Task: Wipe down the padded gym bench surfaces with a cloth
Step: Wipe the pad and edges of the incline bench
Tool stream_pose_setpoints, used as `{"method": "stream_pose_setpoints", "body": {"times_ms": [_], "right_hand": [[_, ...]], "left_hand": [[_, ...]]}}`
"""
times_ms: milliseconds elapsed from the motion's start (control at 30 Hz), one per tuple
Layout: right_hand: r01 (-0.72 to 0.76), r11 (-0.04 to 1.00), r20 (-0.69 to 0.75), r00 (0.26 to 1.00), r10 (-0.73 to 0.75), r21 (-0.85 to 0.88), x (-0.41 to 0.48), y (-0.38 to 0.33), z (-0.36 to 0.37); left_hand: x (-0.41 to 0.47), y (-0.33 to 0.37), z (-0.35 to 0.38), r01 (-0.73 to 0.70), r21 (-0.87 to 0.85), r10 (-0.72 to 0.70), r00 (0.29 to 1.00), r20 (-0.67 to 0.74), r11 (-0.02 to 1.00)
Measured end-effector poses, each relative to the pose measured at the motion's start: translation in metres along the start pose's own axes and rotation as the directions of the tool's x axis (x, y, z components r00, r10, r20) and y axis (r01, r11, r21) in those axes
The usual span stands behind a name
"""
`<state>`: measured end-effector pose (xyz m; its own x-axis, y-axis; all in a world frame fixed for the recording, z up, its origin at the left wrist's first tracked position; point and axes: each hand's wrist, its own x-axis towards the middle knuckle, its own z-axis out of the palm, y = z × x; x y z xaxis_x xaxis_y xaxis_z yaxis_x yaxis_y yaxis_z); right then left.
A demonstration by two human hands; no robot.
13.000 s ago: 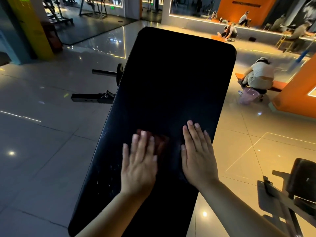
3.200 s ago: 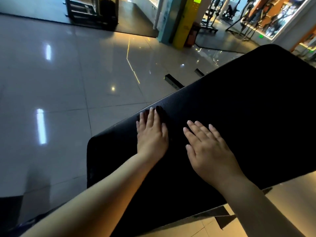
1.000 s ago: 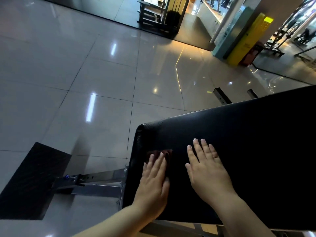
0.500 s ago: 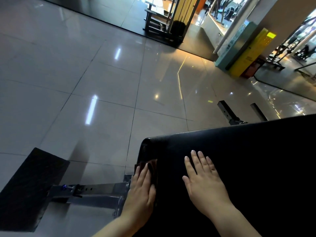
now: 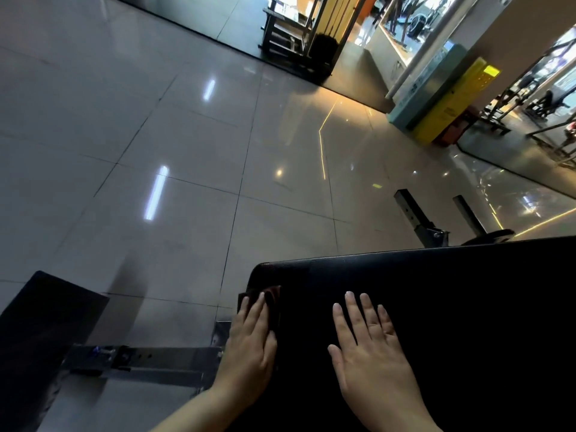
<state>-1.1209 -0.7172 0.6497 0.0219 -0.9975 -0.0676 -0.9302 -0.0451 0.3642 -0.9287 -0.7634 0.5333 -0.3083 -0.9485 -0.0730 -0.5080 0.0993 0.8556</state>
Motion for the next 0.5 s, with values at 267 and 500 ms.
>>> {"method": "stream_pose_setpoints", "body": {"times_ms": [267, 500], "right_hand": [[0.016, 0.999, -0.011, 1.0, -0.016, -0.037, -0.001, 0.001, -0.004], [0.009, 0.999, -0.042, 0.999, -0.011, -0.038, -0.004, -0.003, -0.007]], "left_hand": [[0.107, 0.0, -0.009, 0.142, 0.068, -0.146, 0.988, 0.054, 0.988], [-0.028, 0.002, -0.005, -0.242, 0.105, 0.227, 0.964, 0.135, 0.965]]}}
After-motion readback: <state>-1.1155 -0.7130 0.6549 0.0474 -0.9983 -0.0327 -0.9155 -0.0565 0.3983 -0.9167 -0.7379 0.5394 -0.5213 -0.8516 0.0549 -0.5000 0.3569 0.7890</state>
